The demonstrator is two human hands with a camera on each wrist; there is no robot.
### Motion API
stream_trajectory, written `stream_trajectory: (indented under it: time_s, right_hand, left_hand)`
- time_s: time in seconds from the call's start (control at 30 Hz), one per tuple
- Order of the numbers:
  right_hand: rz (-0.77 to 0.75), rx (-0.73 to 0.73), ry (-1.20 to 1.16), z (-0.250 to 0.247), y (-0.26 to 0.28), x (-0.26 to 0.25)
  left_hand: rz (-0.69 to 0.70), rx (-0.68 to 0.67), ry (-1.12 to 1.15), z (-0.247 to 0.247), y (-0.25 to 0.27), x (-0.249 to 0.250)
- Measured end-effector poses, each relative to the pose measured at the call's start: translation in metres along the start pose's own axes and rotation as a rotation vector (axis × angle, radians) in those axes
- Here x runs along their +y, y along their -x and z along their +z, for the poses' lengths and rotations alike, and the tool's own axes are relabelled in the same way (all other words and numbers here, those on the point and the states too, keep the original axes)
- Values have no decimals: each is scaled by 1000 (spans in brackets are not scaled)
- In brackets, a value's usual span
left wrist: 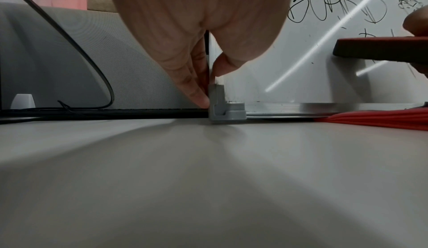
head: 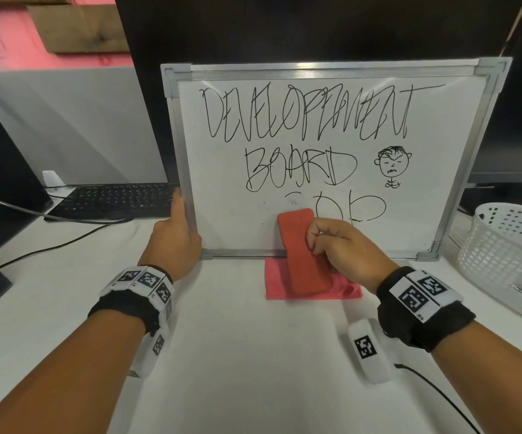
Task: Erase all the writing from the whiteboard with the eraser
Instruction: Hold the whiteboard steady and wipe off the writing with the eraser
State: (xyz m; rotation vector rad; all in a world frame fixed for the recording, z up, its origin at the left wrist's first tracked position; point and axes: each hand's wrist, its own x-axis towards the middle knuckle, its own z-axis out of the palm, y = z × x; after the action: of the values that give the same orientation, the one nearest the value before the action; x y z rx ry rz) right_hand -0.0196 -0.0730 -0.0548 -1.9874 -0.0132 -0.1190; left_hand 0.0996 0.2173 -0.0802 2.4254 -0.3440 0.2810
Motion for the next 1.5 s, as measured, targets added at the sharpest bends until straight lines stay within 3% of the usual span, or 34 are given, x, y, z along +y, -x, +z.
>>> stream_trajectory:
  time_s: [0.13,0.27,0.43,0.57,0.73,0.87,1.23,1.4,1.5]
  right_hand:
    - [-75,82,-57,2,-1,-2]
    - [-33,-4,-34,3,-2,-2]
    - [-120,70,-32,1,-8,-12]
    - [-89,14,35,0,-8,-12]
    - [-157,110,46,2,-9,-17]
    - [-109,24,118,3,-8,-16]
    - [-196,126,139,6,-5,-17]
    - [-129,34,201,3,-1,-15]
    - [-156,96,215,2,2,-13]
  left_hand:
    - [-8,-2,-7,1,-1,-2]
    - [-7,1,-1,1,-1,-2]
    - [-6,-3,-3,1,-1,-2]
    - [0,-2,-2,1,-1,-2]
    - [6,0,8,1,-1,-3]
    - [1,2,8,2,-2,-3]
    - [12,0,-11,1,-1,-4]
    - [2,-5,6,0,0,-3]
    - [10,109,11,-5,3,4]
